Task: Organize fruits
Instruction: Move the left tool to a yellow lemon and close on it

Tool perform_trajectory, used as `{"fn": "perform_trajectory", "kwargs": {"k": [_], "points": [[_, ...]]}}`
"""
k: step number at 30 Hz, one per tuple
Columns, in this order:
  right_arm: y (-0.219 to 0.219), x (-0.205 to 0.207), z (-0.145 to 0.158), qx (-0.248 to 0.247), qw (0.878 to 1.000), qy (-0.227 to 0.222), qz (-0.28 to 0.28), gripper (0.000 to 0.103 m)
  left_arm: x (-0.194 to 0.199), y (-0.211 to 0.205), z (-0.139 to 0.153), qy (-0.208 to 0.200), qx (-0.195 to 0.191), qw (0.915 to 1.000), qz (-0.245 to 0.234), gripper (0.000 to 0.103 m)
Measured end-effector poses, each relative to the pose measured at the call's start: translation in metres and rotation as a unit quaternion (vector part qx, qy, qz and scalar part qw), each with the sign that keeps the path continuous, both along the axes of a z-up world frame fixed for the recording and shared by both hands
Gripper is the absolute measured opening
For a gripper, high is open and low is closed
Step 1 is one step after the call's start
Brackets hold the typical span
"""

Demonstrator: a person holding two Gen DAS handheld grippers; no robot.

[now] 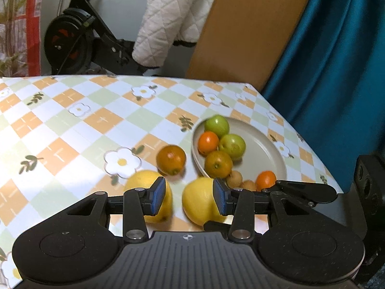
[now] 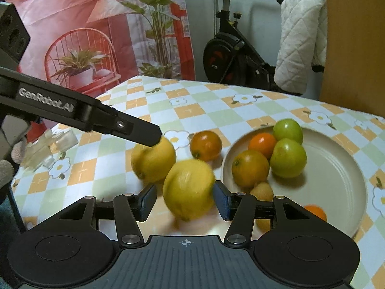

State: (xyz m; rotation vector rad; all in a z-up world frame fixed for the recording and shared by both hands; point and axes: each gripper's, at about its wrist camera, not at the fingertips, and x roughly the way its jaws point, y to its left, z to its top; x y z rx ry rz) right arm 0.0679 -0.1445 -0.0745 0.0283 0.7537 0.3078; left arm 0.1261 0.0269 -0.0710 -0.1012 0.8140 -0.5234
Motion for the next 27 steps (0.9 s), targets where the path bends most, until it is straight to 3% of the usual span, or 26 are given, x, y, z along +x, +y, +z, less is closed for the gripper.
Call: {"fn": "perform_trajectory", "kwargs": {"k": [19,27], "points": [[-0.004,0.005,-0.011,0.006,1.0,0.016,-0.01,0.047,0.015,-0.027,-0.022,0.03,0.01,0.9994,-0.011,0.046],[-0.005,0.007,-0.013,0.008,1.0,0.018,-0.015,0.047,0.017,-0.027,-0.026,0.033,0.003,0.9995,-0.002,0.051]]}}
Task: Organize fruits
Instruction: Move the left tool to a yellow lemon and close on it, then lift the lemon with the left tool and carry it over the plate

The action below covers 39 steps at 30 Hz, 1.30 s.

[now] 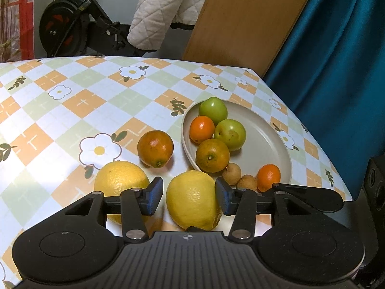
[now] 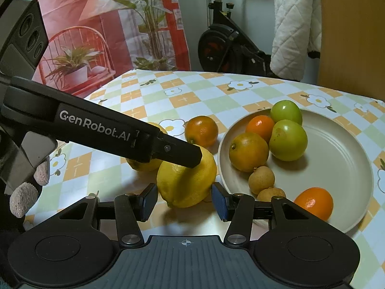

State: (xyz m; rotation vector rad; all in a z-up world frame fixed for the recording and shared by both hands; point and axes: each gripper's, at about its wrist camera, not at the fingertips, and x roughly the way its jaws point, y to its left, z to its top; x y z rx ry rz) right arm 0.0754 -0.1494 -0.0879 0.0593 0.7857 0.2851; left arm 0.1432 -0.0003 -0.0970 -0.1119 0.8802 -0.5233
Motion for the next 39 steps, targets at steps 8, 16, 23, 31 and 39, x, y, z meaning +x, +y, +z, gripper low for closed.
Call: {"fn": "perform_trajectory", "kwargs": {"k": [8,16,23,31,39], "points": [[0.0,0.001,-0.001,0.0,1.0,0.001,-0.003,0.048,-0.001,0.0,-0.002,0.002,-0.004,1.0,0.008,0.057],[-0.001,0.002,-0.003,0.004,1.0,0.001,-0.006,0.048,-0.003,0.0,-0.009,0.016,-0.019,0.9997,0.01,0.057],[0.003,0.003,-0.005,0.005,1.0,-0.003,-0.011,0.05,-0.01,-0.002,-0.015,0.013,-0.022,0.9994,0.025,0.058],[0.007,0.001,-0.004,0.004,1.0,-0.008,-0.014,0.05,-0.02,0.001,-0.015,0.009,-0.025,0.9988,0.041,0.058],[0.014,-0.014,0.0,-0.001,1.0,-0.031,-0.002,0.05,-0.039,0.01,-0.019,0.016,-0.036,0.9982,0.045,0.057]]}}
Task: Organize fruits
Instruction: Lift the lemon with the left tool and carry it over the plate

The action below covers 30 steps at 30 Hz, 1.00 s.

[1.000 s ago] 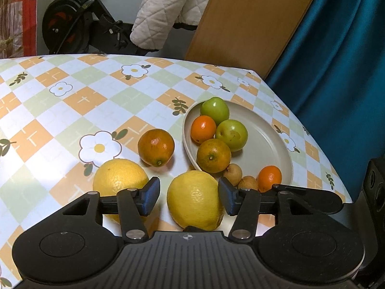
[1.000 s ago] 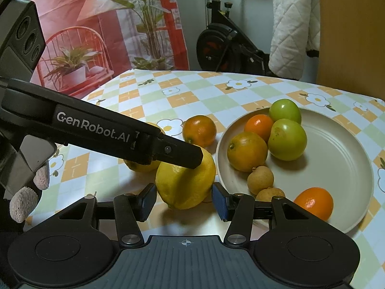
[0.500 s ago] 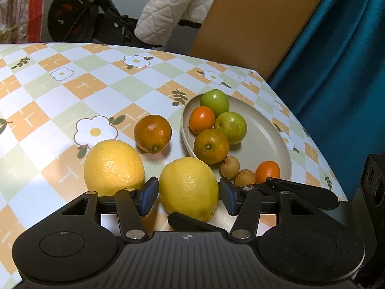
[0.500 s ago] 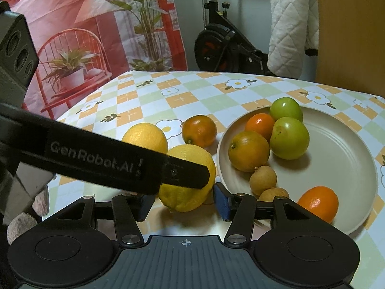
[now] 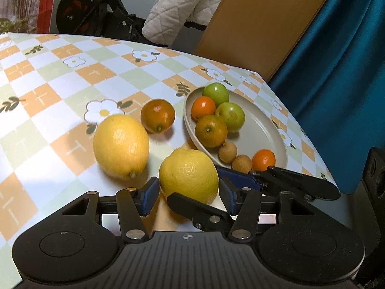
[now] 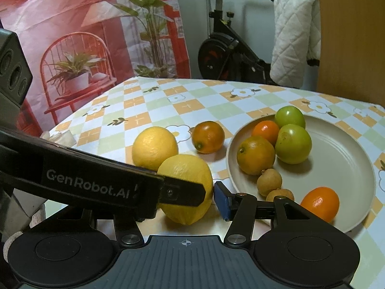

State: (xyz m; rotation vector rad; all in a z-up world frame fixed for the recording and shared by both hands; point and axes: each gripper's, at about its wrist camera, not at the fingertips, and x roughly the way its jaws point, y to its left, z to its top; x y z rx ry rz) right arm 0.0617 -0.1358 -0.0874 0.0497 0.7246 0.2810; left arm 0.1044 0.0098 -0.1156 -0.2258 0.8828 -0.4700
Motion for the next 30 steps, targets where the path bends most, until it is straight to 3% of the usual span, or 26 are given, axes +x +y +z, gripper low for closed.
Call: {"fn": "perform_trajectory", "kwargs": {"k": [24,30], "points": [[0.006,-0.012,-0.001,-0.018,1.0,-0.014,0.002,0.049,-0.015,-0.005,0.003,-0.009,0.018,0.9998,0.003,0.055],[0.001,-0.017,0.007,-0.017,0.999,-0.032,-0.008,0.049,-0.016,-0.012,0.013,-0.029,0.024,0.9993,-0.006,0.055]]}}
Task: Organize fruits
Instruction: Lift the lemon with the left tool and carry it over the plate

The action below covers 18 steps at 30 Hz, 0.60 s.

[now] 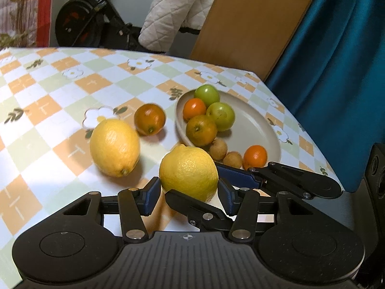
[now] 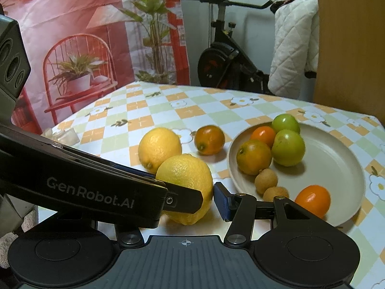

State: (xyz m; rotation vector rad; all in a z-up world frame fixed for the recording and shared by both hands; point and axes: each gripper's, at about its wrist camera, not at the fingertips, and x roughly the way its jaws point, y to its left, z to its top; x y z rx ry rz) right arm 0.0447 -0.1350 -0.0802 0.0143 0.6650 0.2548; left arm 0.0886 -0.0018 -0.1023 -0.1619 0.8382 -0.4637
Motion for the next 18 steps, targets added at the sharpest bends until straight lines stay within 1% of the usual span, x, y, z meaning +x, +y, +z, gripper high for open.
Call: {"fn": "perform_trajectory", "kwargs": {"k": [10,18], "points": [[-0.029,0.005,0.022,0.008,0.999,-0.034,-0.032,0.049,0.013,-0.027,0.027,-0.033,0.013,0.999,-0.029,0.055],[-0.066,0.028,0.046,0.009,0.997,-0.053,-0.056,0.049,0.046,-0.06,0.052,-0.051,0.016,0.9971,-0.055,0.055]]}}
